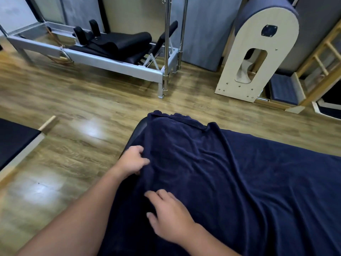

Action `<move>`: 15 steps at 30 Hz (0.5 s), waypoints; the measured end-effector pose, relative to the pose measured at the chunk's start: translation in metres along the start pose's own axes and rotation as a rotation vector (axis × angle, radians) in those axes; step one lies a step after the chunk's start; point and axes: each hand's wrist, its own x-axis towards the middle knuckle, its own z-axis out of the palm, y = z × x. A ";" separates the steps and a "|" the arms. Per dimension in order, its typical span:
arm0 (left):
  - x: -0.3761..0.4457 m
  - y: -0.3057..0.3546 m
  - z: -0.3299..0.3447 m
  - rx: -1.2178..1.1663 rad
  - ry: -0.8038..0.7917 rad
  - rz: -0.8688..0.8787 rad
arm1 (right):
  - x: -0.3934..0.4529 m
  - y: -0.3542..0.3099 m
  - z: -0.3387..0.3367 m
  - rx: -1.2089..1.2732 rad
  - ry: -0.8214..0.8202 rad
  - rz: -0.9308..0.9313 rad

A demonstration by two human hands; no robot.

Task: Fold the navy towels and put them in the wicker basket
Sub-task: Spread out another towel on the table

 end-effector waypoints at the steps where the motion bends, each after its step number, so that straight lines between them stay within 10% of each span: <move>1: -0.002 0.008 0.002 -0.060 -0.108 0.006 | 0.003 -0.008 -0.004 0.034 -0.038 -0.018; 8: -0.002 0.059 0.027 -0.039 -0.401 0.010 | 0.018 -0.026 -0.019 0.027 -0.255 0.317; 15: 0.027 0.073 0.069 0.281 -0.103 0.047 | -0.031 0.022 -0.032 0.065 -0.159 0.642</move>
